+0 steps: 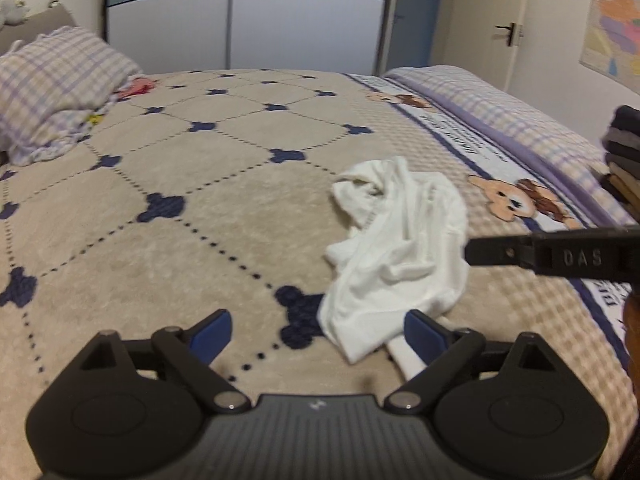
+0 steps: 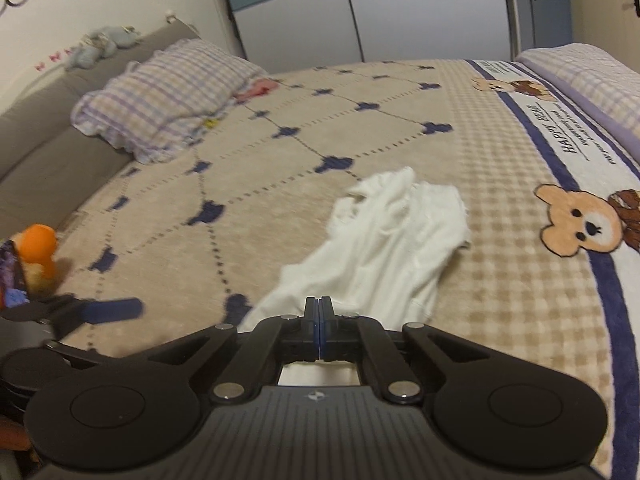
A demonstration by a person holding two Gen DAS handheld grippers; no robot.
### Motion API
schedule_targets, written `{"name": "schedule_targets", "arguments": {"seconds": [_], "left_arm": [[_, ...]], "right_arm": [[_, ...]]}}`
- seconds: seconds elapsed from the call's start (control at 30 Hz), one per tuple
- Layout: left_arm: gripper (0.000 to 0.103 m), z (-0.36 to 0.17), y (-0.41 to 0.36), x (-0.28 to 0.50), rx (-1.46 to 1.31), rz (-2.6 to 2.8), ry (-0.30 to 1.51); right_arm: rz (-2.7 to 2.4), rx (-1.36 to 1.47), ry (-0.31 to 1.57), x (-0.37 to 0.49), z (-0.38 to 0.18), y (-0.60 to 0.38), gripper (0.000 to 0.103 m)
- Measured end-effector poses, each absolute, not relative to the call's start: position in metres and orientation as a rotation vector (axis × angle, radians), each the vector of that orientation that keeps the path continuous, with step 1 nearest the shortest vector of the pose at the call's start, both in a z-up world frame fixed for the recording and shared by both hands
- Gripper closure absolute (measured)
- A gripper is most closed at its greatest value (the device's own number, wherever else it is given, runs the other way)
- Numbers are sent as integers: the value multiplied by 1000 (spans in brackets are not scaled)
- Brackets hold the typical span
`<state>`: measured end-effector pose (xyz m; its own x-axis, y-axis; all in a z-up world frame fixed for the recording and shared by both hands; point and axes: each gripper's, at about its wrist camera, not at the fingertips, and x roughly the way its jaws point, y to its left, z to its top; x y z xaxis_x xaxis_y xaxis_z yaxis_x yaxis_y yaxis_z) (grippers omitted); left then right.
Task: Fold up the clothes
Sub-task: 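Close the right gripper on the white garment's edge and lift it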
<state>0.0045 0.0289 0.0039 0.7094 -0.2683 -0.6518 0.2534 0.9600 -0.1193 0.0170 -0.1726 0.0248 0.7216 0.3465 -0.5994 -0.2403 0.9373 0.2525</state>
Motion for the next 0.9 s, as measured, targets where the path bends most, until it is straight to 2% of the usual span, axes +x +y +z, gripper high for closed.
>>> {"name": "schedule_targets", "arguments": {"seconds": [0.17, 0.3, 0.4, 0.43, 0.77, 0.8, 0.9], "left_arm": [[21, -2, 21, 3, -19, -339, 748], [20, -7, 14, 4, 21, -329, 759], [20, -12, 14, 7, 23, -326, 778], [20, -13, 14, 7, 23, -325, 784], [16, -20, 12, 12, 27, -330, 811], [16, -20, 12, 12, 29, -332, 810], [16, -19, 10, 12, 29, -343, 801]], "right_arm": [[332, 174, 680, 18, 29, -175, 102], [256, 199, 764, 31, 16, -184, 96], [211, 245, 829, 41, 3, -191, 66], [197, 259, 845, 43, 0, -193, 64], [131, 312, 897, 64, -23, -200, 64], [127, 310, 902, 65, -25, -200, 67], [136, 320, 907, 65, -27, -198, 96]]}}
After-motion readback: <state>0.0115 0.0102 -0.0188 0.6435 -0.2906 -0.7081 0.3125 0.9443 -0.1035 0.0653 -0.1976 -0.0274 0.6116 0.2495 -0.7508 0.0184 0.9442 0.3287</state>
